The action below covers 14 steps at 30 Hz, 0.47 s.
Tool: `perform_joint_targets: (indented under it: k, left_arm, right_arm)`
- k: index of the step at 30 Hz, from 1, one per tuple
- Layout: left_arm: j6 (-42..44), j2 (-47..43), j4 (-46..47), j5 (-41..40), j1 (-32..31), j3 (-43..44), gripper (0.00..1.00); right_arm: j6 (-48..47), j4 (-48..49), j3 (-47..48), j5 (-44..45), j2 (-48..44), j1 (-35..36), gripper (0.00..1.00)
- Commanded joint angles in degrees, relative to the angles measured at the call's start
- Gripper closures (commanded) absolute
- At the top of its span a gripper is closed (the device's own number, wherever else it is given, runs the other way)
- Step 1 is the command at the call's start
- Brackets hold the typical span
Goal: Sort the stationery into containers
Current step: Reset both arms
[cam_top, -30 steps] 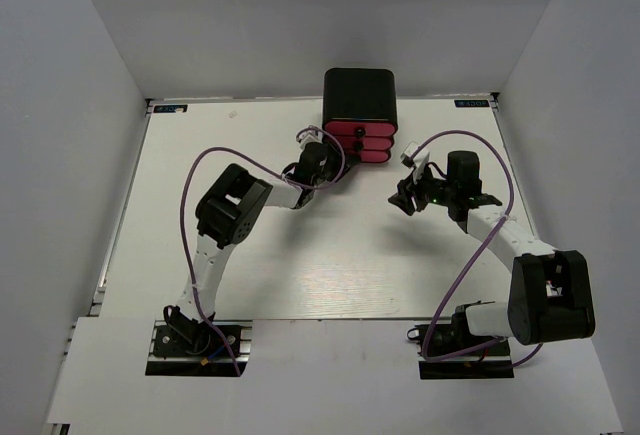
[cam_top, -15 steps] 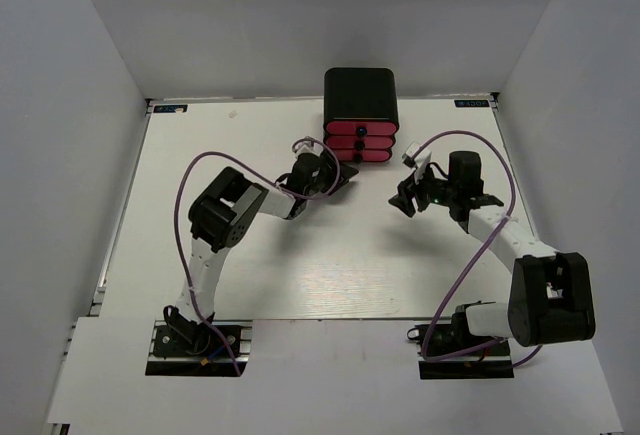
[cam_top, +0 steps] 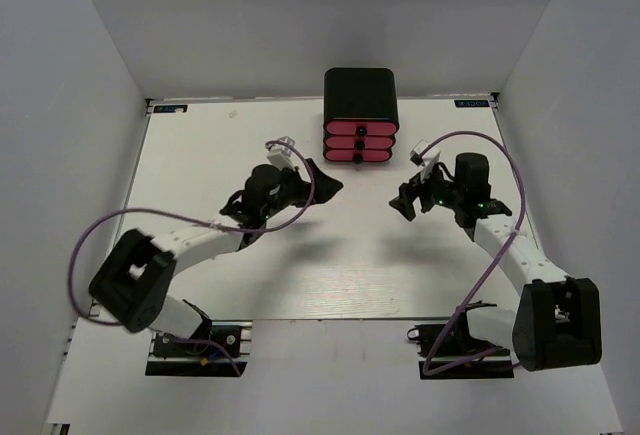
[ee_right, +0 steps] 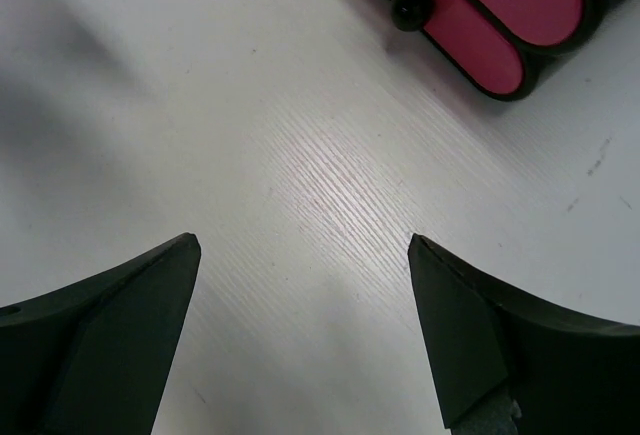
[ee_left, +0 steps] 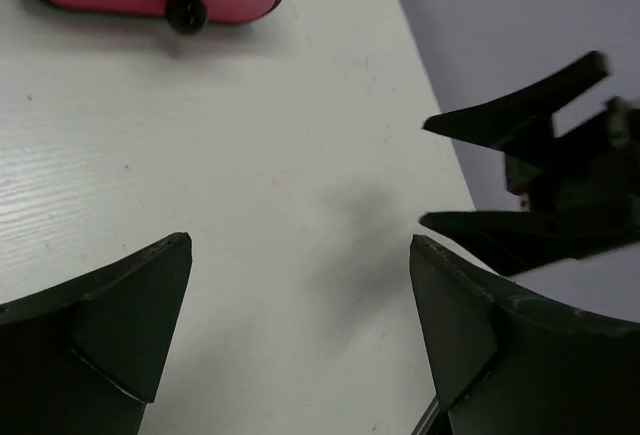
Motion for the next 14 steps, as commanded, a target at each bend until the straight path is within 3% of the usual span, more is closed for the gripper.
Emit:
perform_joint_targets:
  k: [1,8,14]
  left_arm:
    - [7.4,-11.7,-7.1,-5.1,-0.1,-3.3,0.00]
    - [9.8,-31.7,-18.0,-14.4,-0.1,-9.5,0.00]
    - [9.8,-40.6,-25.7,-18.9,-0.1,-10.0,0.00]
  right_arm:
    - [11.0,0.0,0.3,6.6,-3.5,0.0,0.10]
    - [16.9,-4.4,1.8,12.2,-7.7,-0.2,0.10]
    - [17.1,-3.5,-1.0,13.4,-10.6,-0.3,0.10]
